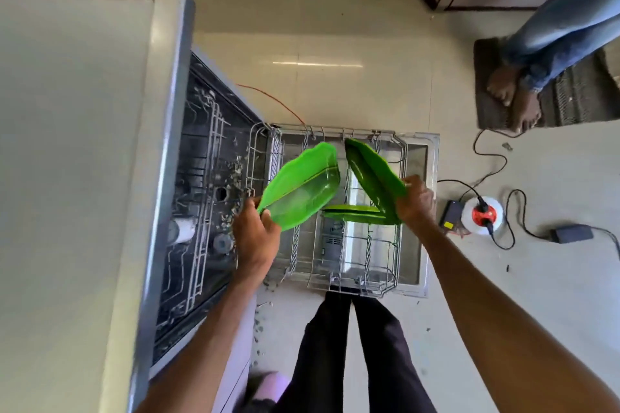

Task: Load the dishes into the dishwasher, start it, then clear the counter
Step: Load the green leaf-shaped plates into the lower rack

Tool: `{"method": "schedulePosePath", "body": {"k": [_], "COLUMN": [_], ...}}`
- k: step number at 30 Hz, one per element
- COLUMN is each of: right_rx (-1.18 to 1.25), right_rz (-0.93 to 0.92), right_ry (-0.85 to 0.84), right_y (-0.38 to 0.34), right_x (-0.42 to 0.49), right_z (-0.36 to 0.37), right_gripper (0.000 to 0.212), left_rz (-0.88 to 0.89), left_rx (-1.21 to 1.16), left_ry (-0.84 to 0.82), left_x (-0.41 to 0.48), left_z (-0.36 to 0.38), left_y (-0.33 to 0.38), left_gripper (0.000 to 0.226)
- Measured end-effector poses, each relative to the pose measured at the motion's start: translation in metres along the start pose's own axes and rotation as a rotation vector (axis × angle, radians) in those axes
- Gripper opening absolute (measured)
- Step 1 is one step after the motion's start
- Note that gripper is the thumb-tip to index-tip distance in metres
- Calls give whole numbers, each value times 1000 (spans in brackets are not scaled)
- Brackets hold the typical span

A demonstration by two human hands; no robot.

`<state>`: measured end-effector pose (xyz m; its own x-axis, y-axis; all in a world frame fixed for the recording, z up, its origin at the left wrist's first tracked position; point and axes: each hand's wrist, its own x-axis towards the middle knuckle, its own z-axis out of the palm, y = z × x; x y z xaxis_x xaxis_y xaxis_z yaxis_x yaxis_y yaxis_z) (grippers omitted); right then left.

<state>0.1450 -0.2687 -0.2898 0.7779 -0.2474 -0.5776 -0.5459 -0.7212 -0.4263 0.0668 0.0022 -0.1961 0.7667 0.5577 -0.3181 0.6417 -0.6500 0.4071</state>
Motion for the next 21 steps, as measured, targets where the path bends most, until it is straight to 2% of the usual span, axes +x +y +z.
{"method": "schedulePosePath", "body": {"k": [3, 8, 12, 21], "right_rx": [-45, -120, -215, -288], "right_rz": [-121, -305, -382, -434], "right_ry": [25, -135, -291, -314], "right_y": [10, 22, 27, 36], "right_x": [40, 92, 114, 128], "right_z": [10, 25, 48, 73], "right_gripper": [37, 34, 35, 40], "left_rz": [-49, -69, -52, -35], "left_rx": [-33, -135, -182, -302], "left_ry": [83, 114, 86, 104], "left_x": [9, 23, 39, 63], "left_z": [30, 68, 92, 100], "left_y": [-7, -22, -31, -20], "left_gripper": [21, 14, 14, 20]}}
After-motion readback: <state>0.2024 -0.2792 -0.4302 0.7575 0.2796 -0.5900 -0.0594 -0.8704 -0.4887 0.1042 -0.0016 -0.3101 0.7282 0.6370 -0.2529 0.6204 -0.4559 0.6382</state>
